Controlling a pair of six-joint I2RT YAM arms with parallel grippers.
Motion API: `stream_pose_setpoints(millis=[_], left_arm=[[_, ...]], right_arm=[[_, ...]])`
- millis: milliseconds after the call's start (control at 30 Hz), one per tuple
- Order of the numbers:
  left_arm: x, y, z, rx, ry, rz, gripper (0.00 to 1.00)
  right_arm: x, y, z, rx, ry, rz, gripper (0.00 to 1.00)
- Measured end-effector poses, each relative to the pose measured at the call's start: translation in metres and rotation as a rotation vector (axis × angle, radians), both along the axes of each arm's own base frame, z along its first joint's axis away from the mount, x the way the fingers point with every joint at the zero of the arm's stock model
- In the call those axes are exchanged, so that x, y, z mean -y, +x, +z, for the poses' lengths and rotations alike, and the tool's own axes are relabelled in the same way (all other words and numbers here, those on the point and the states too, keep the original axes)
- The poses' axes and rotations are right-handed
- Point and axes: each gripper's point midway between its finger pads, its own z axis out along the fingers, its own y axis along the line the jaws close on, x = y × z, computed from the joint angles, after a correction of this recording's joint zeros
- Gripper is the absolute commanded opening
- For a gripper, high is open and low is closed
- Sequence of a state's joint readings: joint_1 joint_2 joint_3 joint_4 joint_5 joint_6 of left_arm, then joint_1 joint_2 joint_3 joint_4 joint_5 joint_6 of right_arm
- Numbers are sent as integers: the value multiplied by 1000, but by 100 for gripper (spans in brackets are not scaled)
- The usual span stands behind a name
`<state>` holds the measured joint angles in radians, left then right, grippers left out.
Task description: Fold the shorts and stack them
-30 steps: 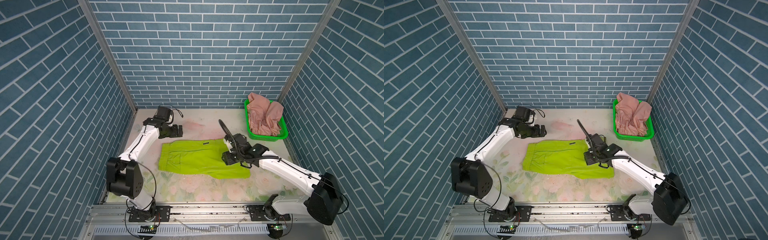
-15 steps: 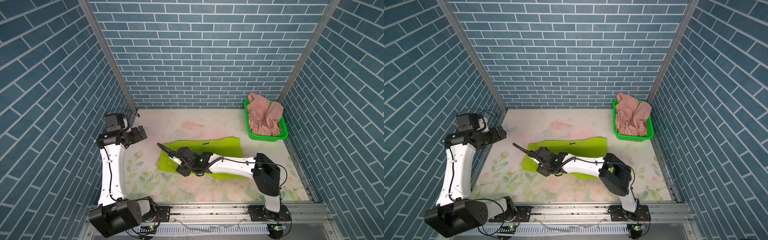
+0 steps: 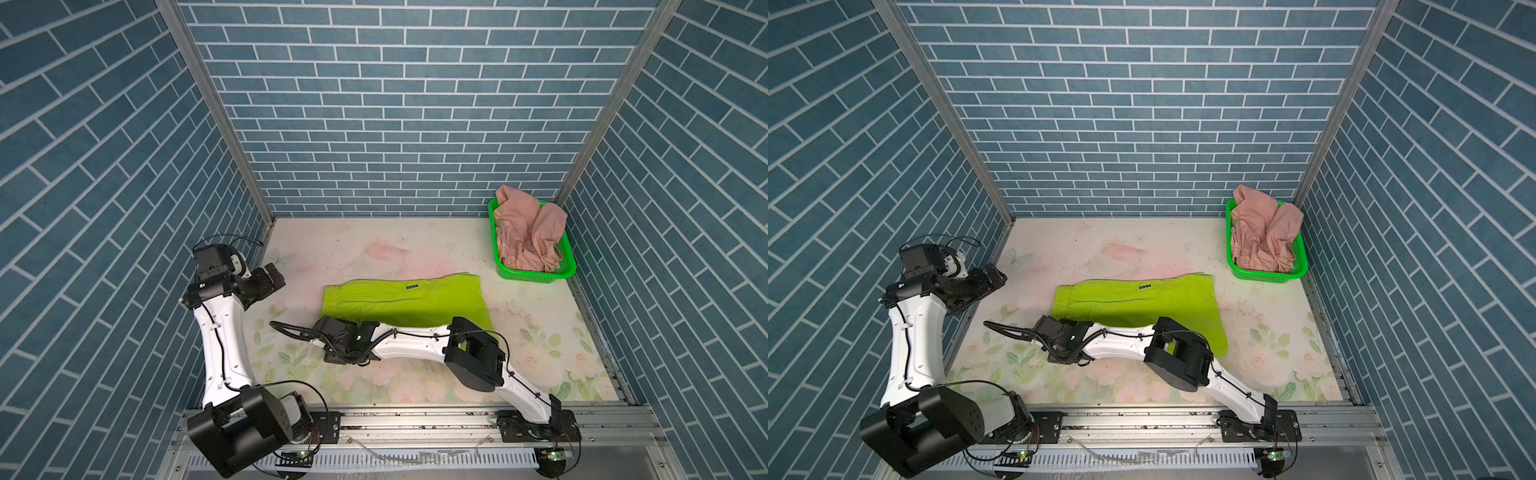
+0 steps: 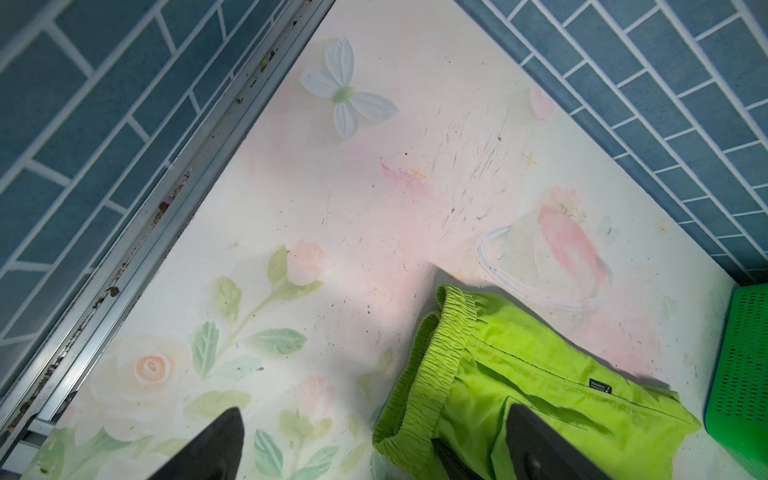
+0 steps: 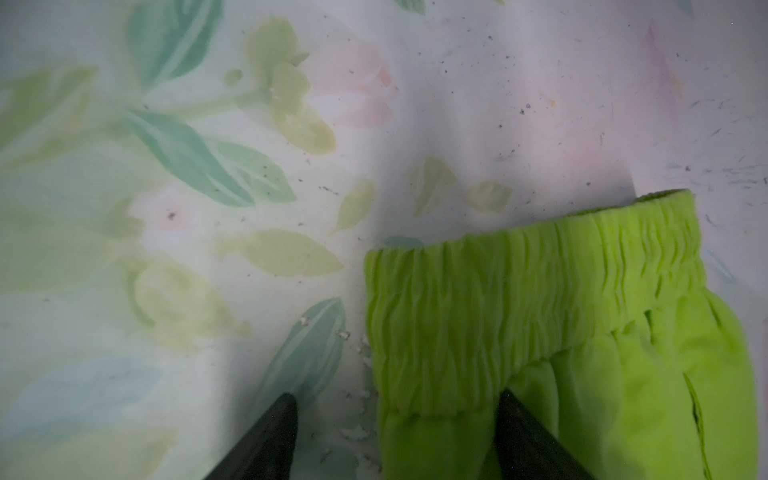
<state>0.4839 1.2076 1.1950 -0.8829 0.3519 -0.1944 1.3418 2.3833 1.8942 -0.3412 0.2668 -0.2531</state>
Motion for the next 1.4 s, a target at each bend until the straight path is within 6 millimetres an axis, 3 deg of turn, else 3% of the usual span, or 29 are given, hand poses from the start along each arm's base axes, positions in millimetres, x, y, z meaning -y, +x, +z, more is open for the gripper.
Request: stream_pose_setpoints(millis=[167,300,333,467,533,700,867,1033,1167,1400], left_arm=[[-3,1,1,6,6,8,100],[-5,0,0,3,15,15,100],[-6,0,0,1,18,17,100],[-8,-1,-2,-5,24,23,100],[-9,-1,-2,-8,28,27,100],[-6,-1,-5,-9,14,20,100],[11,0,-26,-23,-98,-18,100],[36,-4,-61,-53,-254,-26,100],[63,-6,-86,-84,-354,-42,100],[109,4,-125,-127,-512,-80,100]], right_arm=[[-6,12,2,49,-9,6,74],[-4,22,1,69,-18,-2,60],[-3,24,0,72,-21,0,55],[-1,29,-3,82,-25,-4,14],[-1,33,-5,88,-16,-13,0],[0,33,-4,74,52,-23,0],[26,31,0,-25,164,-49,0],[52,38,13,-75,286,-90,0],[55,39,21,-80,359,-92,0],[58,30,13,-107,406,-72,0]])
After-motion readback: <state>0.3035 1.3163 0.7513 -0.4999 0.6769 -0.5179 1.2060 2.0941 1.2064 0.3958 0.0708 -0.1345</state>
